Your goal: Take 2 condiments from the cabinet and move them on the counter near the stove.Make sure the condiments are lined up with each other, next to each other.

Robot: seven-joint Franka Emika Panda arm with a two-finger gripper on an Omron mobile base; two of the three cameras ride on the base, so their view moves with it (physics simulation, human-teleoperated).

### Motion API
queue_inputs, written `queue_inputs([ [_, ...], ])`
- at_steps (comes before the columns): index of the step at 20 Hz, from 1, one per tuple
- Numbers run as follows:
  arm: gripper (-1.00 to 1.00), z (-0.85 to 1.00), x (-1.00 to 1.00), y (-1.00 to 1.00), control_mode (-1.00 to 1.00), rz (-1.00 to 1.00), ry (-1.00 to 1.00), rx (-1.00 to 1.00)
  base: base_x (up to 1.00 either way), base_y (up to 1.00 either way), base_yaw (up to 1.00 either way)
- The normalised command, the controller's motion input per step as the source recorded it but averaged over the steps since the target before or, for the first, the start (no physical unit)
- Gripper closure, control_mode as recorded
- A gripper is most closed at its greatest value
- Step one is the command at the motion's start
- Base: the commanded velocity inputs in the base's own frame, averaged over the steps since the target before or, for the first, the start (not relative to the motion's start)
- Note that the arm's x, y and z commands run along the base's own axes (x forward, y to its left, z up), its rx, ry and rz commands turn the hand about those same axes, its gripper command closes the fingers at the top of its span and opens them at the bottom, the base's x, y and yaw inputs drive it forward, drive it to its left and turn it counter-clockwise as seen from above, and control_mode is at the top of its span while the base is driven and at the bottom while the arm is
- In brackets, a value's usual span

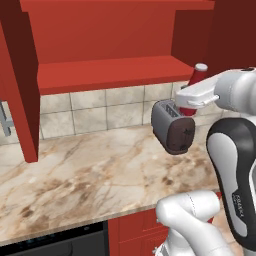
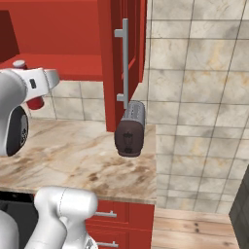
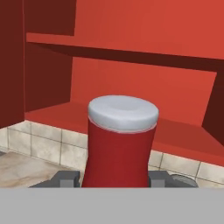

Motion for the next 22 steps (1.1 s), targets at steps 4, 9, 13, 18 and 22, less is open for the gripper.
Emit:
queue_inputs([
  [4, 1.0, -0.16, -0.17, 0.0, -1.0, 0.0, -0.02, 0.0, 0.0, 0.0, 0.0],
  [9, 1.0, -0.12, -0.18, -0.03, -1.0, 0.0, 0.0, 0.0, 0.0, 0.0, 0.0],
  [13, 1.0, -0.01, -0.16, -0.08, -1.0, 0.0, 0.0, 0.0, 0.0, 0.0, 0.0],
  [18, 1.0, -0.01, -0.12, -0.14, -1.0, 0.0, 0.0, 0.0, 0.0, 0.0, 0.0],
  [22, 1.0, -0.17, -0.04, -0.12, -1.0, 0.0, 0.0, 0.0, 0.0, 0.0, 0.0],
])
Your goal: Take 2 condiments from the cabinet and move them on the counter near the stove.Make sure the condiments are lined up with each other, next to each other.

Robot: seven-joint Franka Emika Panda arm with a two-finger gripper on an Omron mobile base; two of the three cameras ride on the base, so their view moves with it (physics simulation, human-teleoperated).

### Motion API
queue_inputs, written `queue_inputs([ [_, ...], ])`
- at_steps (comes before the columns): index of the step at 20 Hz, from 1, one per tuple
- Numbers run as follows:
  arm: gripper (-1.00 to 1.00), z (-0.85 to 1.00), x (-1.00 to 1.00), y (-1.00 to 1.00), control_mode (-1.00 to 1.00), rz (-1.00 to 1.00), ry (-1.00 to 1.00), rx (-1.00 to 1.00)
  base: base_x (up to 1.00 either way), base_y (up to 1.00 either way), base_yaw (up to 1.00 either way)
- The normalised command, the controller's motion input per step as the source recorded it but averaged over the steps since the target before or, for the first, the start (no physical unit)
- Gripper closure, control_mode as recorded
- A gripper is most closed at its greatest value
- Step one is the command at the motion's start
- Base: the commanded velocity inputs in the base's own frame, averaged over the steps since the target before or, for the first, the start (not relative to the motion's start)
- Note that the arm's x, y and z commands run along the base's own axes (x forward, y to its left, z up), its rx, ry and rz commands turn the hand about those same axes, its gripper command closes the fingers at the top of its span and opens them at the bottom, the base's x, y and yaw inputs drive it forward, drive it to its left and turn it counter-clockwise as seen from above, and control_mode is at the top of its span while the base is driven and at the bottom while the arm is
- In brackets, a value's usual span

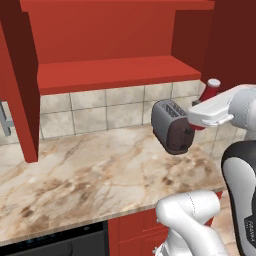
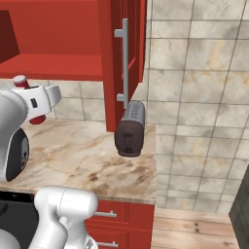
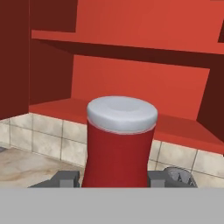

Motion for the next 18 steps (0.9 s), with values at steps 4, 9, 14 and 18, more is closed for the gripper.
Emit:
queue_inputs([
  [4, 1.0, -0.21, -0.05, -0.11, -1.0, 0.0, 0.0, 0.0, 0.0, 0.0, 0.0],
  [9, 1.0, -0.17, -0.01, -0.09, -1.0, 0.0, 0.0, 0.0, 0.0, 0.0, 0.0],
  [14, 1.0, -0.03, 0.0, 0.0, -1.0, 0.0, 0.0, 0.0, 0.0, 0.0, 0.0],
  [18, 1.0, 0.0, 0.0, 0.0, -1.0, 0.0, 0.0, 0.0, 0.0, 0.0, 0.0],
])
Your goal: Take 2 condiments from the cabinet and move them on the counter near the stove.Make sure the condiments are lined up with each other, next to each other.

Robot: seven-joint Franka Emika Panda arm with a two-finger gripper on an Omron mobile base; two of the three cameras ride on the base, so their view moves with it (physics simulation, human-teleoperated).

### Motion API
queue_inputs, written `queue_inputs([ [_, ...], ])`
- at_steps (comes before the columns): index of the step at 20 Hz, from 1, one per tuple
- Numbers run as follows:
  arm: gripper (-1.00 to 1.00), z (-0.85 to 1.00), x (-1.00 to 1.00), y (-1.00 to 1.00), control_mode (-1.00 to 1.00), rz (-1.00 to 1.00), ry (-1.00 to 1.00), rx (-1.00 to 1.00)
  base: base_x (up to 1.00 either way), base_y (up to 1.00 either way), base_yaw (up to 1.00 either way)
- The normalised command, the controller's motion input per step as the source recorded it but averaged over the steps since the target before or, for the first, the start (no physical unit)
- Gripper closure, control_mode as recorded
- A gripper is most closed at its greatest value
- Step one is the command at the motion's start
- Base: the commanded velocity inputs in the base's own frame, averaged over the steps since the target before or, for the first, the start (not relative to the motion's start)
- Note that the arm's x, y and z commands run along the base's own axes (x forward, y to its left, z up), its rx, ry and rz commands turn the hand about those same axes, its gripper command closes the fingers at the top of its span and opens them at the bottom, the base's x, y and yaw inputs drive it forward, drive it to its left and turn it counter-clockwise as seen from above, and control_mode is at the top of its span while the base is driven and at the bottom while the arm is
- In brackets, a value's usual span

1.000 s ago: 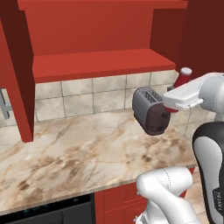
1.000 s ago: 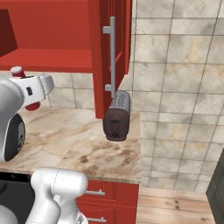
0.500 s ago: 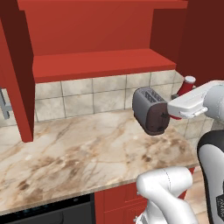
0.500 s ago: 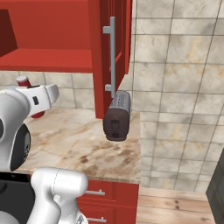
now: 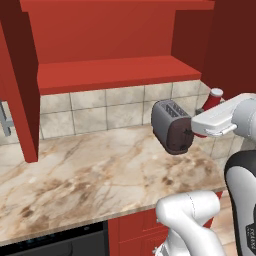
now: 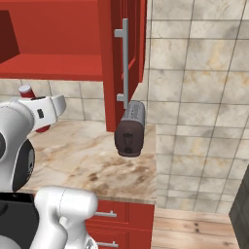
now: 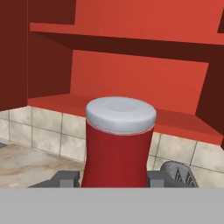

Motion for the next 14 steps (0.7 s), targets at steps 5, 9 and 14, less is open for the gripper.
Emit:
queue_inputs([
  [5, 1.0, 0.0, 0.0, 0.0, -1.0, 0.0, 0.0, 0.0, 0.0, 0.0, 0.0],
  [9, 1.0, 0.0, 0.0, 0.0, 1.0, 0.0, 0.01, 0.0, 0.0, 0.01, 0.0],
  [14, 1.0, 0.0, 0.0, 0.0, 1.0, 0.0, 0.0, 0.0, -0.15, 0.2, 0.25],
])
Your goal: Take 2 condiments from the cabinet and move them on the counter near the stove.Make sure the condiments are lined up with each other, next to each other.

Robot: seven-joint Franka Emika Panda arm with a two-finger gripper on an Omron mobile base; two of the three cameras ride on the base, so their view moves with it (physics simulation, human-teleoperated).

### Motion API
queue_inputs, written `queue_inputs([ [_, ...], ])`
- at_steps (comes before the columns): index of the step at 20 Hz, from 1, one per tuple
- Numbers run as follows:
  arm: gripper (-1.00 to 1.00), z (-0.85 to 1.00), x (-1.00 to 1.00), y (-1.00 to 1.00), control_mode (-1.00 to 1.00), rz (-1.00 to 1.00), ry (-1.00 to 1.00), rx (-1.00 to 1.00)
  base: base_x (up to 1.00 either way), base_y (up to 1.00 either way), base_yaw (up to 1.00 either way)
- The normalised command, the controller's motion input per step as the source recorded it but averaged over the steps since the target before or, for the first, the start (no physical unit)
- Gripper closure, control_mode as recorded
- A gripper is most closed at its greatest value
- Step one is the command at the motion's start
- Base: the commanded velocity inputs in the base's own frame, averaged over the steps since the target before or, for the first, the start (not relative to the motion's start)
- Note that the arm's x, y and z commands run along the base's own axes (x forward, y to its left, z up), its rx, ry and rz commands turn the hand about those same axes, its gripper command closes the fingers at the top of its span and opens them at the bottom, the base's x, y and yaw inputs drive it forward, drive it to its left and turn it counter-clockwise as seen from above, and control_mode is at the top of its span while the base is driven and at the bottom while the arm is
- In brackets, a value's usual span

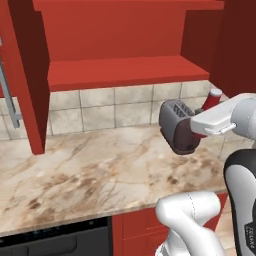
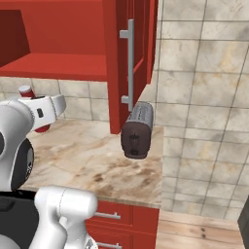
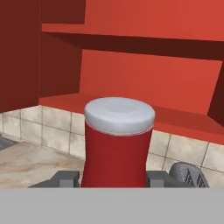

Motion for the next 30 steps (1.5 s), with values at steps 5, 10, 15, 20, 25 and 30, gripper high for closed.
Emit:
queue_inputs([
  [5, 1.0, 0.0, 0.0, 0.0, 1.0, 0.0, 0.0, 0.0, -0.47, 0.27, 0.28],
  [10, 1.0, 0.0, 0.0, 0.0, 1.0, 0.0, 0.0, 0.0, -0.46, 0.22, 0.27],
  [15, 1.0, 0.0, 0.0, 0.0, 1.0, 0.0, 0.0, 0.0, -0.45, 0.44, 0.64],
  [20, 1.0, 0.0, 0.0, 0.0, 1.0, 0.0, 0.0, 0.0, -0.17, 0.57, 0.93],
  [25, 1.0, 0.0, 0.0, 0.0, 1.0, 0.0, 0.0, 0.0, -0.04, 0.05, 1.0],
  [30, 1.0, 0.0, 0.0, 0.0, 1.0, 0.0, 0.0, 0.0, 0.0, 0.02, 1.0],
])
